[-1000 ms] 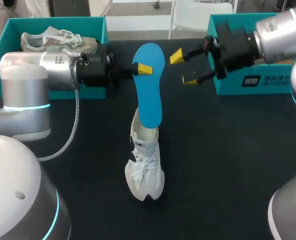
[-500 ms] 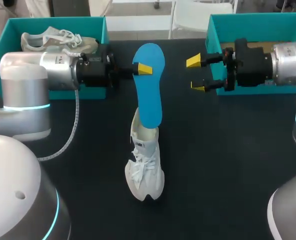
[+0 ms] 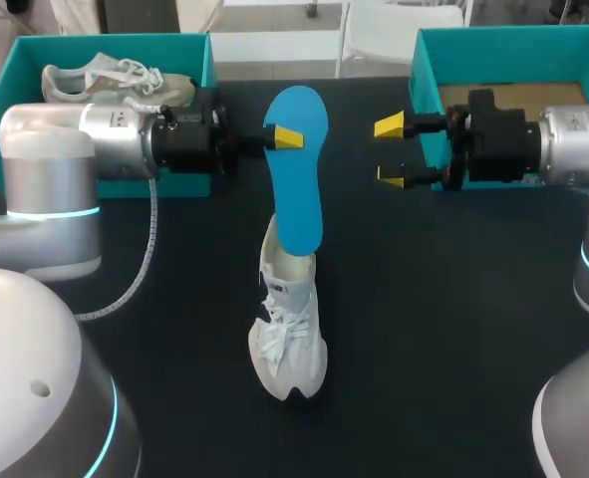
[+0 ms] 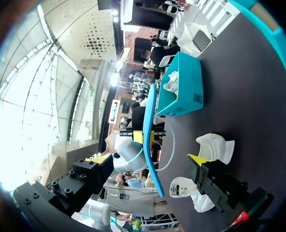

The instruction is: Take the shoe out of the shoebox, open the shoe tongue, remove and reinsert the insole, then place the shoe into the shoebox

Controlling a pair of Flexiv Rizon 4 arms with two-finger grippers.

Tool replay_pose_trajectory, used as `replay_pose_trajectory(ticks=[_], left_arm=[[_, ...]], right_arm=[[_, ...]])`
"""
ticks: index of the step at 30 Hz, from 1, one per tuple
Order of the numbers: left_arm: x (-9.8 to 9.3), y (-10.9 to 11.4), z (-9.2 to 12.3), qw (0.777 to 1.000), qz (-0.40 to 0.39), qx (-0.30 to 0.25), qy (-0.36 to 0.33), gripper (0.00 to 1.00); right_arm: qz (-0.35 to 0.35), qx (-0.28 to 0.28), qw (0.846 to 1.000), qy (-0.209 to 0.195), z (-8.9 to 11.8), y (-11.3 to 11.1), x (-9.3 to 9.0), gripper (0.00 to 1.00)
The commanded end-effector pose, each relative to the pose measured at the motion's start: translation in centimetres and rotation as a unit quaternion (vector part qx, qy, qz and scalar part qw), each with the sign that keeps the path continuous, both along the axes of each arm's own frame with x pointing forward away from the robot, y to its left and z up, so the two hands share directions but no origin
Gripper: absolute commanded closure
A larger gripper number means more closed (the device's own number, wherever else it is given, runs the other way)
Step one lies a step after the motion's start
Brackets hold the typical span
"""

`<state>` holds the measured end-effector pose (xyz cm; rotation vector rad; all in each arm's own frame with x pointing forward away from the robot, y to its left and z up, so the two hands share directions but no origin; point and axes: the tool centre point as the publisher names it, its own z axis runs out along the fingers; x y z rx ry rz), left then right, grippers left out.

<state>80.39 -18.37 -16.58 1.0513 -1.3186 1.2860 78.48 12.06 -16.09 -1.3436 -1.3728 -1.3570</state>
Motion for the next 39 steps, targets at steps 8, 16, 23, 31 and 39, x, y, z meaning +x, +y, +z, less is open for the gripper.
replay_pose_trajectory(ticks=[8, 16, 23, 31, 39], left_arm=[[0.1, 0.2, 0.7, 0.987, -0.042, -0.077, -0.137, 1.00], [0.3, 0.4, 2.4, 0.932, -0.053, -0.115, -0.339, 1.00], [0.5, 1.0, 3.8, 0.870, -0.045, -0.121, -0.476, 1.00], [0.7, 1.7, 3.8, 0.734, -0.040, -0.101, -0.670, 1.00], [0.6, 1.9, 3.8, 0.625, -0.025, -0.078, -0.776, 1.00]], right_arm=[[0.000, -0.002, 1.000, 0.001, 0.0, 0.2, 0.1, 0.00], [0.000, -0.002, 1.000, 0.001, 0.0, 0.2, 0.1, 0.00], [0.000, -0.002, 1.000, 0.001, 0.0, 0.2, 0.1, 0.00], [0.000, -0.002, 1.000, 0.001, 0.0, 0.2, 0.1, 0.00], [0.000, -0.002, 1.000, 0.001, 0.0, 0.2, 0.1, 0.00]])
